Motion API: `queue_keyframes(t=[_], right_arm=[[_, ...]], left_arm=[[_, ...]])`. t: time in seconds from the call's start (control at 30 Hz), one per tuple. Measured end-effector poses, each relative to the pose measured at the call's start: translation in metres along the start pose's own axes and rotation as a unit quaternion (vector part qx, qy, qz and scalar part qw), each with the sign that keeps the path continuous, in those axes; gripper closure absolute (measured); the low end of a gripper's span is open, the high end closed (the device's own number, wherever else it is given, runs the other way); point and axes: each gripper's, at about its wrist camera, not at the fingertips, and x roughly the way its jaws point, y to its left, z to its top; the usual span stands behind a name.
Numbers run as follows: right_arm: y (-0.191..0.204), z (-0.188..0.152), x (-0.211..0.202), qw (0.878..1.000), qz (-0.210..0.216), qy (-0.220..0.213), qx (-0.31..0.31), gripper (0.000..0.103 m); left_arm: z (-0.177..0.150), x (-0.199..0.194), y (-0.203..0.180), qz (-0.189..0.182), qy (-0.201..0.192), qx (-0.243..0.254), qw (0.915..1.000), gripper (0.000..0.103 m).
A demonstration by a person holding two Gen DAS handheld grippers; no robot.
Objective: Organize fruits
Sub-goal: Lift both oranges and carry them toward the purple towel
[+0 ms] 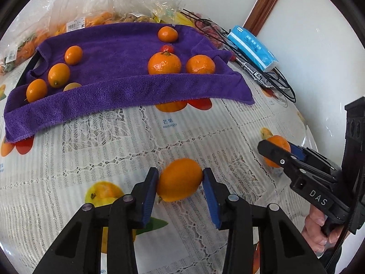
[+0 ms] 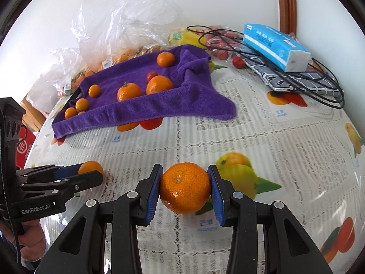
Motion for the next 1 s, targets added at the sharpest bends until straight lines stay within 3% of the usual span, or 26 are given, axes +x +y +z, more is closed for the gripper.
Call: queue_keyframes(t=[0.47, 0.63, 0.8, 1.0], right_arm=[[0.007, -0.008, 0.015, 1.000, 0.002, -0.007, -0.013, 0.062], [0.014, -0.010, 0.014, 0.999, -0.015, -0.011, -0.031, 0.062], [0.015, -0.003, 0.015, 1.000, 0.011, -0.005, -0.010, 0.062], [0.043, 0.007, 0.023, 0.999, 0.024, -0.012, -0.040, 0.062]], left_arm=[[-0.004, -0.002, 0.001, 0.016, -0.021, -0.002, 0.9997, 0.068], [-0.004, -0.007, 0.009, 0.014, -0.023, -0.017, 0.9995, 0.071], [-0.005, -0.019, 0.034, 0.041, -0.035, -0.040, 0.9977, 0.072], [-0.009, -0.033, 0.066, 0.086, -0.052, -0.078, 0.9919, 0.072]])
